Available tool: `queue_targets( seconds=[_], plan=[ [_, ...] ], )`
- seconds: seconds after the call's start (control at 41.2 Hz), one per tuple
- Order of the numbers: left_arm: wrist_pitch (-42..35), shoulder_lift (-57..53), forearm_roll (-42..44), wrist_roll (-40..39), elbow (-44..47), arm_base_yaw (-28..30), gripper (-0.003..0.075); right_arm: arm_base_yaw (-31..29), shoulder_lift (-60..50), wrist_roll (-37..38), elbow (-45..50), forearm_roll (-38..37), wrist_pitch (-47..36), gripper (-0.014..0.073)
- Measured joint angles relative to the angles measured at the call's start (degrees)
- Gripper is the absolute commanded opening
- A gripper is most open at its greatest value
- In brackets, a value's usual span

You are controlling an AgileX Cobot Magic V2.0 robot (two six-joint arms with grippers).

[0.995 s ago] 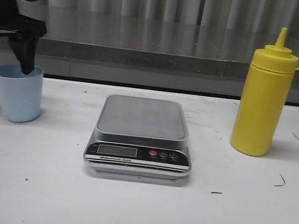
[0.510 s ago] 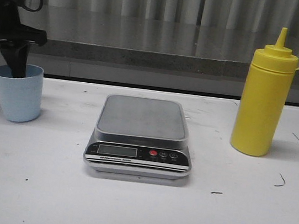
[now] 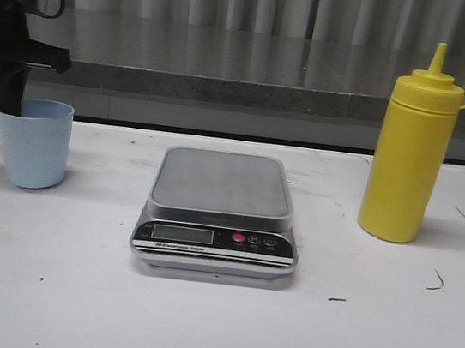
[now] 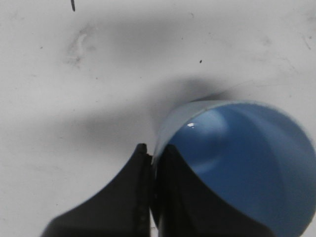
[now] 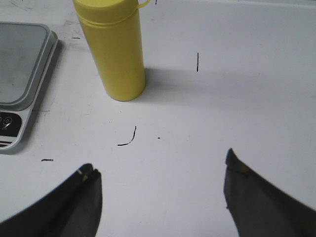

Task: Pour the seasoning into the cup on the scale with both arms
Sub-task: 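Lift the blue cup with the left gripper and carry it over the scale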

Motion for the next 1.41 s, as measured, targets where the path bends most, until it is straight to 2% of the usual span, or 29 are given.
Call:
queue_targets(
  seconds=[0.121,0.388,0.679,0.971,1.141,1.408],
  plan=[
    [2.73,0.00,0.02,0.00,-2.19,0.00,-0.0020,0.00,0.00,0.00,0.00,0.00,0.00,0.0540],
    [10.68,0.00,0.30,0.00,-13.33,-2.41,-0.0020,0.00,0.00,0.00,0.00,0.00,0.00,0.0540],
    [11.80,-0.10,0.19,0.10,-20.94,-11.02,-0.0020,0.00,0.00,0.00,0.00,0.00,0.00,0.0540],
    [11.06,-0.10,-0.26,0.10,-21.93,-20.76,-0.0020,0.00,0.00,0.00,0.00,0.00,0.00,0.0540],
    [9.62,1.40,-0.26,0.10,-22.76,-23.46,-0.0020,0.00,0.00,0.00,0.00,0.00,0.00,0.0540],
    [9.79,6.11,0.14,0.10,-24.47,-23.72,-0.0020,0.00,0.00,0.00,0.00,0.00,0.00,0.0540]
  ],
)
